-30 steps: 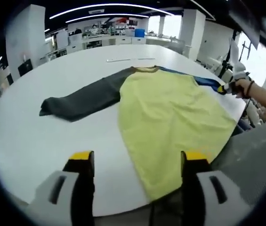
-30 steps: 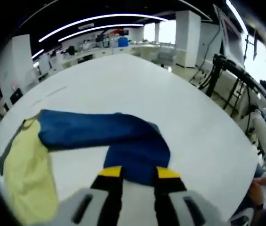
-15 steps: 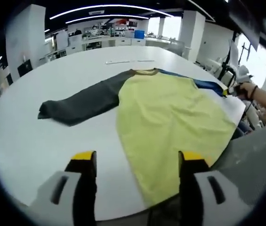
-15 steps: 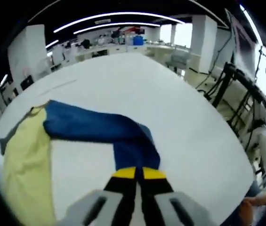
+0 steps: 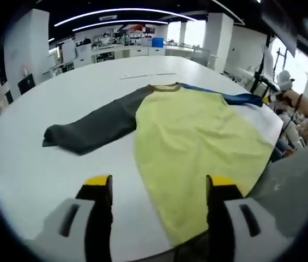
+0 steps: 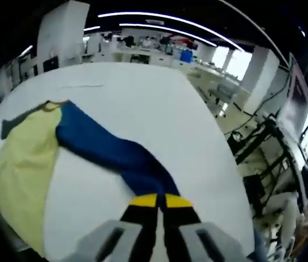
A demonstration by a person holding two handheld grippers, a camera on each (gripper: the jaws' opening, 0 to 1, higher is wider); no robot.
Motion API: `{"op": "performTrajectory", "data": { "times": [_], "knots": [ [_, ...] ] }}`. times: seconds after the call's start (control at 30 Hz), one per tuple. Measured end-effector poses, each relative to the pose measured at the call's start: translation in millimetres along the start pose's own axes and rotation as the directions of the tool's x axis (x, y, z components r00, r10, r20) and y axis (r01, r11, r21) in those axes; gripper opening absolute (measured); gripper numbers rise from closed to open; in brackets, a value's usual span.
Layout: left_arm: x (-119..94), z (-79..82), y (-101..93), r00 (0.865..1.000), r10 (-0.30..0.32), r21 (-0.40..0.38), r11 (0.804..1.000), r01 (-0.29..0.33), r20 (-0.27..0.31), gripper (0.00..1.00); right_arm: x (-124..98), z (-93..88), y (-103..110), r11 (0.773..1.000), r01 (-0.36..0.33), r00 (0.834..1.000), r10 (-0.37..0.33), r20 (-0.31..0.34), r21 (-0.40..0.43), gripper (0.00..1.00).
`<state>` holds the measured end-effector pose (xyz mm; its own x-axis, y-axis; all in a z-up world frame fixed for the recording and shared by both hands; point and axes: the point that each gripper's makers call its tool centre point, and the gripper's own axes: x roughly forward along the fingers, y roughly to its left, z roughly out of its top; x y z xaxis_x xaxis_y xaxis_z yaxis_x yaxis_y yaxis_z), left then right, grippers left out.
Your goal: Fold the garment on the visible template until the final outline fits inside the template.
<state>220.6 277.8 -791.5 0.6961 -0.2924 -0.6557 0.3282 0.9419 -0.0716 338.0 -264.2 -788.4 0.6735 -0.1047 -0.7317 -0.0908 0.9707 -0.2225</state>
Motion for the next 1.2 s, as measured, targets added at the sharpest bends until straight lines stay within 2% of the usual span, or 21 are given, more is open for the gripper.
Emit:
{"op": "performTrajectory", "data": {
  "times": [0.17, 0.27, 0.37, 0.43, 0.6, 0.7, 0.73, 0.83, 0.9, 1.03, 1.07, 1.17, 1.2],
  "knots": [
    [1, -1.8, -4.5, 1.0, -0.012, 0.003, 1.0, 0.012, -0.005, 0.66, 2, 5.6, -17, 0.999, -0.005, 1.0, 0.004, -0.01, -0.04, 0.0],
    [1, -1.7, -7.9, 1.0, -0.016, 0.006, 1.0, 0.016, -0.009, 0.66, 2, 6.3, -16, 0.996, -0.034, 0.999, 0.032, -0.023, -0.088, 0.0],
    [1, -2.1, -5.2, 1.0, -0.016, 0.01, 1.0, 0.016, -0.01, 0.66, 10, 11.8, -18, 0.985, -0.086, 0.996, 0.084, -0.019, -0.148, 0.0],
    [0, 0.1, -6.5, 1.0, -0.013, 0.013, 1.0, 0.014, -0.011, 0.66, 15, 12.2, -27, 0.982, -0.084, 0.996, 0.079, -0.037, -0.169, 0.0],
    [1, -0.3, -2.3, 1.0, -0.011, 0.017, 1.0, 0.011, -0.009, 0.66, 21, 23.6, -28, 0.963, -0.106, 0.994, 0.097, -0.05, -0.248, 0.0],
    [1, 0.4, -5.8, 1.0, -0.014, 0.021, 1.0, 0.014, -0.014, 0.66, 32, 19.4, -36, 0.953, -0.107, 0.993, 0.09, -0.072, -0.284, 0.0],
    [2, -0.1, -5.6, 1.0, -0.015, 0.023, 1.0, 0.016, -0.017, 0.65, 30, 21.2, -31, 0.949, -0.113, 0.992, 0.094, -0.079, -0.294, 0.0],
    [2, 1.3, -8.2, 1.0, -0.018, 0.028, 0.999, 0.019, -0.019, 0.65, 42, 16.6, -31, 0.948, -0.118, 0.992, 0.099, -0.081, -0.295, 0.0],
    [2, 1.7, -8.0, 1.0, -0.018, 0.031, 0.999, 0.019, -0.02, 0.65, 48, 17.5, -41, 0.953, -0.121, 0.991, 0.101, -0.086, -0.278, 0.0],
    [2, 4.6, -9.8, 1.0, -0.019, 0.038, 0.999, 0.019, -0.021, 0.65, 54, 14.0, -39, 0.964, -0.139, 0.988, 0.121, -0.093, -0.226, 0.0],
    [2, 5.2, -9.4, 1.0, -0.017, 0.038, 0.999, 0.018, -0.02, 0.65, 55, 12.0, -40, 0.972, -0.139, 0.989, 0.125, -0.085, -0.192, 0.0],
    [4, 2.0, -5.3, 1.0, -0.014, 0.038, 0.999, 0.015, -0.024, 0.65, 60, 4.5, -38, 0.978, -0.142, 0.988, 0.131, -0.08, -0.155, 0.0],
    [4, 1.3, -4.5, 1.0, -0.014, 0.037, 0.999, 0.015, -0.025, 0.65, 61, 7.7, -42, 0.98, -0.146, 0.988, 0.137, -0.074, -0.132, 0.0]
  ]
}}
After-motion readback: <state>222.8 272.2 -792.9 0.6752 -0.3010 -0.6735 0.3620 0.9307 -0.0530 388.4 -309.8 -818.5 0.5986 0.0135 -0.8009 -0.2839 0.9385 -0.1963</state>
